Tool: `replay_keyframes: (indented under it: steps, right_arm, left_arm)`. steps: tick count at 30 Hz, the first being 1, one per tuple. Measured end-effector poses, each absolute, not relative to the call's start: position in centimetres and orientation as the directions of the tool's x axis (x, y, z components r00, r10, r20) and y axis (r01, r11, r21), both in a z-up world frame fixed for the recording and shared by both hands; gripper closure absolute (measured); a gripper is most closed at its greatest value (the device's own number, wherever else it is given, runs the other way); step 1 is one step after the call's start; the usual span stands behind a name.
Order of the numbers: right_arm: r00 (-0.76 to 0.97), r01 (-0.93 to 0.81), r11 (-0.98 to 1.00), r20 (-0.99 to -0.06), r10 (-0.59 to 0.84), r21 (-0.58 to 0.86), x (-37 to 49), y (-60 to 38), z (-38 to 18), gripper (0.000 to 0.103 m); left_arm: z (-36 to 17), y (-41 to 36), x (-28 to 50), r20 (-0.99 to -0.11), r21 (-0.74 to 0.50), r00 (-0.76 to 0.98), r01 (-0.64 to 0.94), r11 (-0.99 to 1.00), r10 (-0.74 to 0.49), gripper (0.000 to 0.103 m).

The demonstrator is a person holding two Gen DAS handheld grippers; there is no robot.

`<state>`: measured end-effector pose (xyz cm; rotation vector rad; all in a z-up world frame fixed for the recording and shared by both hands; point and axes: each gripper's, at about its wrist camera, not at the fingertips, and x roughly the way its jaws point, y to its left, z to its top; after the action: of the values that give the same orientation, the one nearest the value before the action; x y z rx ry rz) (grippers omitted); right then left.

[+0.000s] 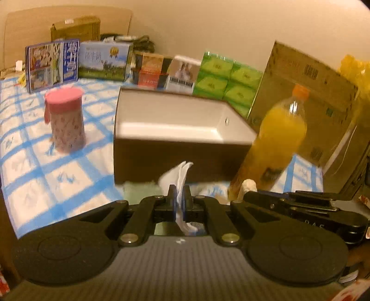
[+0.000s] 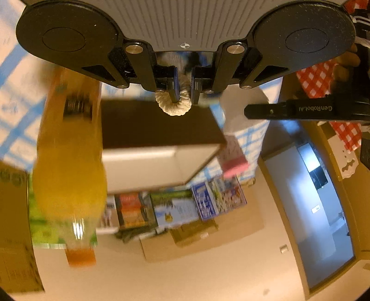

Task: Organize soft objects
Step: 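Carry tissue and scrunchie into the brown box and open both tools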

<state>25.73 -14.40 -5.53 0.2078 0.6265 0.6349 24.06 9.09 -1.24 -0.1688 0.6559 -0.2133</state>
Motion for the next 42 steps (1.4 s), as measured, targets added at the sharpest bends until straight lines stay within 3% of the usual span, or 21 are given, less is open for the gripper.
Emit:
replay_keyframes:
  steps: [6,16,26,35,38,39,42]
  right_arm:
    - [0.596,-0.468,0.793,-0.523,0.610,0.391,24.7,-14.6,-7.1,0.093]
    - [0.643,-0.495,0.799,-0.475,0.601,0.341,26.3,-14.0,-4.4,0.093]
    - [0.726,-0.484,0.830,-0.402,0.558,0.278,33.9,-9.5,-0.2,0.093]
    - [0.766,-0.397,0.877,-0.429,0.479,0.271,40.9,-7.0,-0.8,0.093]
    - [0.749,-0.368,0.882,-0.468,0.468,0.294,43.0,-7.0,-1.8,0.070]
    - [0.744,-0.357,0.882,-0.477,0.468,0.309,43.5,-7.1,-2.1,0.055]
    - [0.737,-0.351,0.882,-0.490,0.467,0.313,44.1,-7.5,-2.7,0.051]
  left_arm:
    - [-3.3,8.9,21.8,-0.626,-0.213,0.751,0.097,0.972,-0.212,0.101]
    - [0.4,10.3,21.7,-0.528,-0.179,0.829,0.105,0.978,-0.186,0.101]
    - [3.6,11.7,29.2,-0.473,-0.200,0.855,0.134,0.971,-0.215,0.101]
    - [3.0,12.6,37.2,-0.481,-0.264,0.841,0.132,0.956,-0.249,0.099]
    - [1.8,12.4,39.1,-0.506,-0.277,0.821,0.137,0.951,-0.266,0.092]
    - [1.4,12.4,39.7,-0.518,-0.275,0.816,0.125,0.953,-0.257,0.089]
    - [0.3,12.3,40.8,-0.547,-0.271,0.799,0.114,0.956,-0.251,0.088]
